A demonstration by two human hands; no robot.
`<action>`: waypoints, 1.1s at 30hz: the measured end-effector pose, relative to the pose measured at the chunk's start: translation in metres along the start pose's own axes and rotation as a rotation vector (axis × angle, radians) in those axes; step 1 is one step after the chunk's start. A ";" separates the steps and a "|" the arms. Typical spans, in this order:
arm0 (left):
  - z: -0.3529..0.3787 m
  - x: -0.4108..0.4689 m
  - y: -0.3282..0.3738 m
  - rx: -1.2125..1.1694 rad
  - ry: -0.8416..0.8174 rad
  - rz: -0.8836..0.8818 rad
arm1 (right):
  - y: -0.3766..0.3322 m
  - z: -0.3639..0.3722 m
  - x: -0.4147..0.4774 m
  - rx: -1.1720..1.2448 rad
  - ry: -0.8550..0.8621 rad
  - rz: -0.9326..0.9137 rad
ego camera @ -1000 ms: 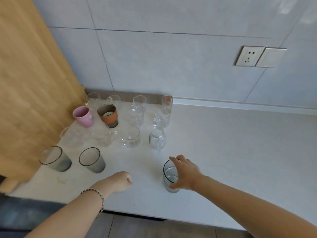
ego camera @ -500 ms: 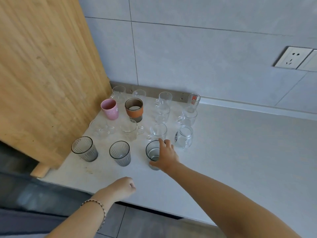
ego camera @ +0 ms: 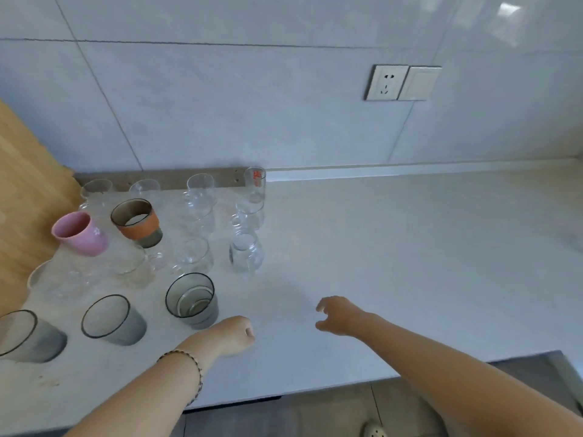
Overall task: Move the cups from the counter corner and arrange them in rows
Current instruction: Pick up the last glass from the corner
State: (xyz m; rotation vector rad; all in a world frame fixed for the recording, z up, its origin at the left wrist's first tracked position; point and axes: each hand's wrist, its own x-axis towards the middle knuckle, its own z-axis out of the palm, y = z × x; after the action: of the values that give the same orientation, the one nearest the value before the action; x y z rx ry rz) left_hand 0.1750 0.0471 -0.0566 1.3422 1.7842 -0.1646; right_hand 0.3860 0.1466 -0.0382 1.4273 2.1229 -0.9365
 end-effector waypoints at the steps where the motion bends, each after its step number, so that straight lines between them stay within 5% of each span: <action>1: -0.001 0.010 0.020 0.027 -0.003 0.022 | 0.022 -0.008 -0.005 0.030 0.013 0.033; 12: 0.026 0.114 0.279 0.274 -0.085 0.277 | 0.281 -0.087 -0.062 0.273 0.200 0.314; 24: 0.077 0.206 0.527 0.311 -0.140 0.316 | 0.537 -0.189 -0.070 0.282 0.239 0.399; 33: 0.085 0.260 0.603 0.346 -0.180 0.289 | 0.639 -0.277 -0.037 0.328 0.700 0.383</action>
State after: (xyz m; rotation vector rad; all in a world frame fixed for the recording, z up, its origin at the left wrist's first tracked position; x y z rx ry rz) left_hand 0.7140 0.4323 -0.0632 1.7549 1.4353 -0.4365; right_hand 0.9965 0.4827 -0.0154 2.5146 2.0485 -0.7140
